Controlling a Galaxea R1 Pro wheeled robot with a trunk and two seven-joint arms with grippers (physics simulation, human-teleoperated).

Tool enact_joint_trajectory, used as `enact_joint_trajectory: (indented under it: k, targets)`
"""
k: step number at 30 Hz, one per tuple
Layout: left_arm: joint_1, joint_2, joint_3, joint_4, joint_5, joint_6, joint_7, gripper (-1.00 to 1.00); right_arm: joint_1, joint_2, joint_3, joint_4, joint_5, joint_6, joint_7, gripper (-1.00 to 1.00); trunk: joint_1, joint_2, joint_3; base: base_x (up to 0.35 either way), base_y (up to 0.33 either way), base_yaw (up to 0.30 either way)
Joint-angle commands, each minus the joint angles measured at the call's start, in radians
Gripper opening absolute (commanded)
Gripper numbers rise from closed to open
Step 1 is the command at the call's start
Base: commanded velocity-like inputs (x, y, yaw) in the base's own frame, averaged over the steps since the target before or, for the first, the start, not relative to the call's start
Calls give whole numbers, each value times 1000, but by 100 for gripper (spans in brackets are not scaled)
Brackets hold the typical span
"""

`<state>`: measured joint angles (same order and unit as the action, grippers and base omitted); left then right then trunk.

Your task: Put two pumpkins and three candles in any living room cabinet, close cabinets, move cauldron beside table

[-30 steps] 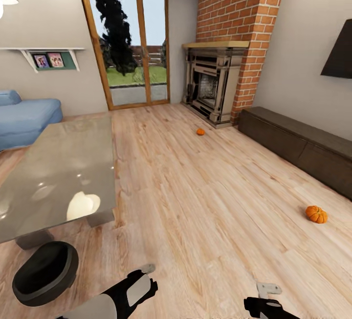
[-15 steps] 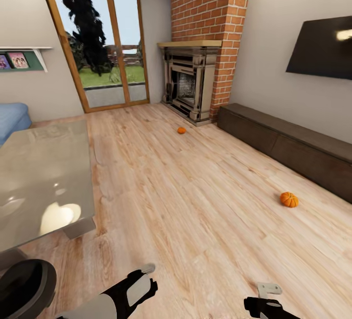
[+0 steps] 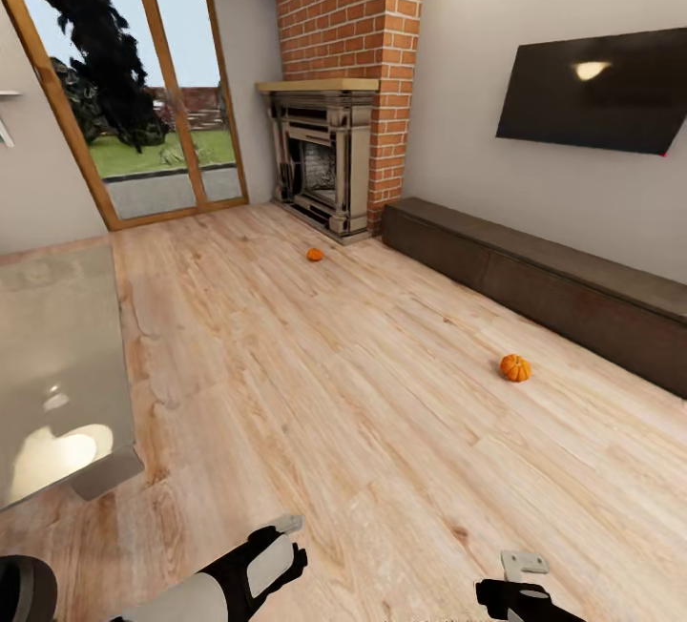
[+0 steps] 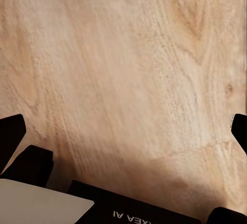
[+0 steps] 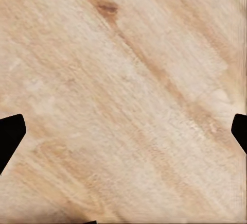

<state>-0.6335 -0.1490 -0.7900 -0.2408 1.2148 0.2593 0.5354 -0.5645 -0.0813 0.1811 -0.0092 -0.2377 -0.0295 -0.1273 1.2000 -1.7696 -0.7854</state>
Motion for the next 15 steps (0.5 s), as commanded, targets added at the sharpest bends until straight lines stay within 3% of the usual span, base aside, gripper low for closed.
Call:
enact_joint_trajectory:
  k: [1, 15]
  targets:
    - [0, 0, 0, 0, 0, 0, 0, 100, 0, 0, 0, 0, 0, 0, 0, 100, 0, 0, 0, 0, 0, -294]
    - [0, 8, 0, 0, 0, 0, 0, 100, 0, 0, 0, 0, 0, -1, 0, 100, 0, 0, 0, 0, 0, -294]
